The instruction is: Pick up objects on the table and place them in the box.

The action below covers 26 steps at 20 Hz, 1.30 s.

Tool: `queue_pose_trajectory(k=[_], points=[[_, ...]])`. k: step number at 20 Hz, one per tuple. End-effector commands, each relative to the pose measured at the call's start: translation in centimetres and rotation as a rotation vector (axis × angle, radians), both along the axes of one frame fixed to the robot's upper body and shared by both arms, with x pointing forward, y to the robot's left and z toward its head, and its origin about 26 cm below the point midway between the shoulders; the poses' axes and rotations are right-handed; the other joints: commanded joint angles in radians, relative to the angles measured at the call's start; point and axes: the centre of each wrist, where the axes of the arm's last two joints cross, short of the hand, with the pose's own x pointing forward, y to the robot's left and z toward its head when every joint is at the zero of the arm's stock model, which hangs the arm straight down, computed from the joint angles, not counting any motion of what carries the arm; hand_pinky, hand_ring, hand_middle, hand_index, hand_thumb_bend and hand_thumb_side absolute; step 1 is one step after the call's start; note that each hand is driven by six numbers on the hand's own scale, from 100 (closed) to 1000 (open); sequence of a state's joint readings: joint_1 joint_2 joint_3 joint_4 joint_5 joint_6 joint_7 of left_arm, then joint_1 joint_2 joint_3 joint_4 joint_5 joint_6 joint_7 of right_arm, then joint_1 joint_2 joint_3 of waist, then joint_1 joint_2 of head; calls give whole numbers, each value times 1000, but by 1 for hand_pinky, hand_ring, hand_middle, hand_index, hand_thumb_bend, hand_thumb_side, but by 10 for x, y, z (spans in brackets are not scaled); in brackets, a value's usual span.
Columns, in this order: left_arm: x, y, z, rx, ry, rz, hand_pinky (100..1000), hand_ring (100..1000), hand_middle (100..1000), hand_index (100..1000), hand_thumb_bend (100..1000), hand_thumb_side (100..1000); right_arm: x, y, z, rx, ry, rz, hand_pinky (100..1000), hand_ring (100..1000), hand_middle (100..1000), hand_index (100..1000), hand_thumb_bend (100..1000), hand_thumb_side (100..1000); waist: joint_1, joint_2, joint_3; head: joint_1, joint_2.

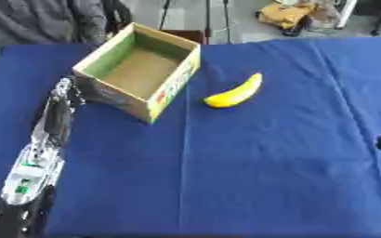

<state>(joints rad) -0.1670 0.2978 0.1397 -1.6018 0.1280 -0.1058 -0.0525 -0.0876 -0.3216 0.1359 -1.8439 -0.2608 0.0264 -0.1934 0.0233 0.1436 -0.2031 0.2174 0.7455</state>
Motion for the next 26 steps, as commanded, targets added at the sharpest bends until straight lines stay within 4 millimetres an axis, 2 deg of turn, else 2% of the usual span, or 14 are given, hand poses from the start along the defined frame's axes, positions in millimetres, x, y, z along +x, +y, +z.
queue_pose_trajectory(k=[1, 17, 18, 22, 26], points=[[1, 1, 11, 13, -31, -9, 645, 660, 582, 678, 270, 1000, 0, -3, 12, -31, -40, 7, 652, 595, 503, 640, 100, 914, -1, -10, 2, 2, -3], [2, -1, 11, 6, -32, -24, 644, 662, 583, 678, 268, 1000, 2, -12, 33, -103, -82, 28, 653, 596, 503, 644, 100, 898, 3, -7, 7, -5, -5], [2, -1, 11, 7, -29, -27, 644, 662, 583, 678, 266, 1000, 2, -11, 36, -110, -91, 36, 656, 598, 505, 648, 100, 839, -1, -9, 11, -10, -3], [5, -7, 13, 8, -32, -60, 644, 663, 583, 678, 269, 1000, 7, -10, 71, -229, -224, 101, 659, 603, 510, 656, 100, 780, -9, -1, 51, -46, -10], [11, -17, 19, -6, -52, -98, 643, 663, 583, 678, 273, 1000, 20, -20, 98, -385, -285, 108, 662, 607, 514, 663, 100, 734, -7, 11, 85, -80, -24]])
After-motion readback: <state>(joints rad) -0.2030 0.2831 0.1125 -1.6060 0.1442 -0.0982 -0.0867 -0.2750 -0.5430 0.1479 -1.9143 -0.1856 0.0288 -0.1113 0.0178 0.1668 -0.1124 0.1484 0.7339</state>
